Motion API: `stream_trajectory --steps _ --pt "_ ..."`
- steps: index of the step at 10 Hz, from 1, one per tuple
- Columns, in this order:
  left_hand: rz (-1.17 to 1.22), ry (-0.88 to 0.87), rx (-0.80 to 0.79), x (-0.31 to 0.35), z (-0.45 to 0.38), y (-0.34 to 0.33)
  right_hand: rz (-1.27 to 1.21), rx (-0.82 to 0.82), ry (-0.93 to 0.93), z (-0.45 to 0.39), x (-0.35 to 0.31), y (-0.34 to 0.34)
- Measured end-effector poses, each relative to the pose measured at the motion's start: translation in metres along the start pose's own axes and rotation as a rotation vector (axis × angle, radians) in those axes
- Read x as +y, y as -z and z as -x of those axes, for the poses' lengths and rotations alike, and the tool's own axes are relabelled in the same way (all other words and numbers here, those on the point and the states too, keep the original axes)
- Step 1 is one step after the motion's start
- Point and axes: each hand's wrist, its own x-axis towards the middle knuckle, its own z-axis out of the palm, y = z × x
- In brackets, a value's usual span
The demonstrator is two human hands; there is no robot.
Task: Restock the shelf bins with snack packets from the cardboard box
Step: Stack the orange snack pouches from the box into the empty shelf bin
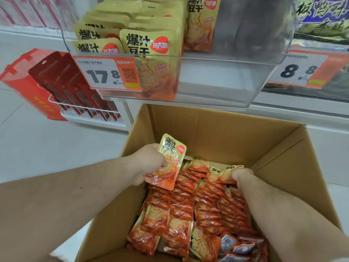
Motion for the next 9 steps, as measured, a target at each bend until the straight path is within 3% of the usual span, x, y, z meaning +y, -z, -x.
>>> stream_trajectory --steps 2,3,4,5,6,9 --pt "0.020 -0.031 -0.044 -0.010 0.002 0.009 -0.138 -0.140 0.105 0.097 -0.024 0.031" --pt "0.160 -0.049 -0.063 -0.007 0.015 0.008 -0.306 -0.455 0.151 0.162 -0.033 0.032" --pt "0.223 -0.069 -0.073 -0.008 0.031 0.004 -0.333 -0.622 0.278 0.217 -0.037 0.030" --pt "0.333 -0.106 -0.151 -0.005 0.047 -0.004 -0.262 -0.637 0.401 0.256 -0.041 0.027" --pt "0.374 -0.167 -0.230 0.005 0.067 -0.007 -0.185 -0.487 0.522 0.284 -0.045 0.024" --pt "0.318 -0.427 -0.126 0.029 0.089 0.002 -0.040 -0.153 0.827 0.327 -0.067 0.028"
